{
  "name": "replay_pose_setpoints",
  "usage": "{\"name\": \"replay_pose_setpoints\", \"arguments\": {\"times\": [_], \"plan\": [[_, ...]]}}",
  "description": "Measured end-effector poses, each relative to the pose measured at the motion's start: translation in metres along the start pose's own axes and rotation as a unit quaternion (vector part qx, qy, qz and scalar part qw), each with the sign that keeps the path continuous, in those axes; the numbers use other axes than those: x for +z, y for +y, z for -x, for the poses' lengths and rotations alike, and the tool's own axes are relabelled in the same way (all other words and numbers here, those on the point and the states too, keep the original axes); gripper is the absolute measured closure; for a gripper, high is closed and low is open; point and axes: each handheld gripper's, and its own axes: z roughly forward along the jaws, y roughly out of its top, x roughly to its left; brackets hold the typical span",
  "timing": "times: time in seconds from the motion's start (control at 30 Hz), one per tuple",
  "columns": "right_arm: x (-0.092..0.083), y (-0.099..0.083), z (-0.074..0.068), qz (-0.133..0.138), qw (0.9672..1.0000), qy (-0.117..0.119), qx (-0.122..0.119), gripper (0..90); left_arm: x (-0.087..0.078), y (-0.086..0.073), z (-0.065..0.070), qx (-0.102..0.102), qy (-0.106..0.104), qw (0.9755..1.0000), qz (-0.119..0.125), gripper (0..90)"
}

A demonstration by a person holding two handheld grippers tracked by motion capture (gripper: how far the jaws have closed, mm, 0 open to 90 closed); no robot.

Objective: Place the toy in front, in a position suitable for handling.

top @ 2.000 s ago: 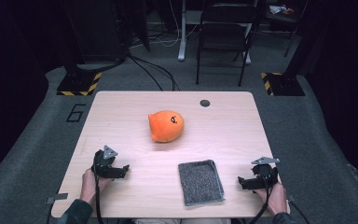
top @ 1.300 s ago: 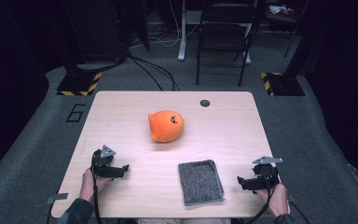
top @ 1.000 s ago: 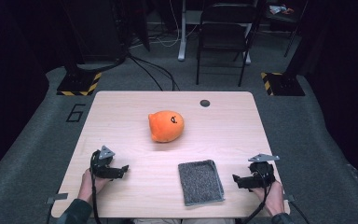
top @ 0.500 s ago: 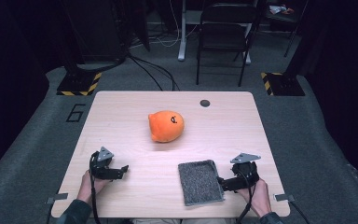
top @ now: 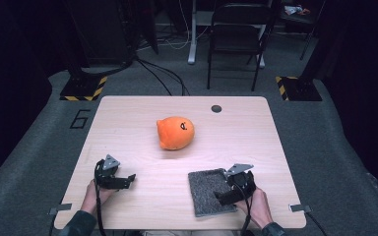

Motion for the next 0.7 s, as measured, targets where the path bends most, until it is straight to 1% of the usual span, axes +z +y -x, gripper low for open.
{"name": "replay_pose_setpoints", "arguments": {"times": [0.03,0.07,0.13,0.17,0.2,0.23,0.27,0.33,0.37,0.47,0.57,0.63,0.7], "plan": [[0.003,0.002,-0.002,-0.001,1.0,-0.003,-0.005,1.4,0.0,0.0,0.0,-0.001,0.0,1.0,0.0,11.8],[0.005,0.003,-0.003,-0.002,0.9999,-0.001,-0.012,1.3,0.0,0.0,0.0,0.0,0.0,1.0,0.0,11.8],[0.009,0.006,-0.007,-0.011,0.9997,-0.001,-0.021,1.2,0.0,0.0,0.0,-0.001,0.0,1.0,0.0,11.8],[0.012,0.007,-0.009,-0.015,0.9995,-0.001,-0.029,1.1,0.0,0.0,0.0,0.0,0.0,1.0,-0.001,11.8],[0.013,0.008,-0.011,-0.016,0.9994,-0.002,-0.03,1.0,0.0,0.0,0.0,0.0,0.0,1.0,-0.001,11.8],[0.015,0.009,-0.011,-0.02,0.9992,0.003,-0.033,0.8,0.0,0.0,0.0,0.0,0.0,1.0,-0.001,11.8],[0.017,0.01,-0.012,-0.019,0.9993,0.005,-0.03,0.4,0.0,0.0,0.0,0.0,0.001,1.0,0.0,11.8],[0.019,0.011,-0.013,-0.02,0.9992,0.011,-0.032,0.0,0.0,0.0,0.0,-0.003,0.0,1.0,0.001,11.8],[0.02,0.012,-0.014,-0.017,0.9993,0.009,-0.033,0.0,0.0,0.0,0.0,-0.003,0.001,1.0,0.001,11.8],[0.024,0.015,-0.019,-0.016,0.9989,0.01,-0.044,0.7,0.0,0.0,0.0,-0.003,0.001,1.0,0.001,11.8],[0.033,0.015,-0.024,-0.029,0.9976,0.004,-0.063,4.5,0.0,0.0,0.0,-0.004,0.001,1.0,0.001,11.8],[0.036,0.015,-0.023,-0.044,0.9966,0.007,-0.069,8.9,0.0,0.0,0.0,-0.003,0.001,1.0,0.001,11.8],[0.039,0.013,-0.02,-0.043,0.9974,0.007,-0.057,14.2,0.0,0.0,0.0,-0.003,0.001,1.0,0.001,11.8]]}}
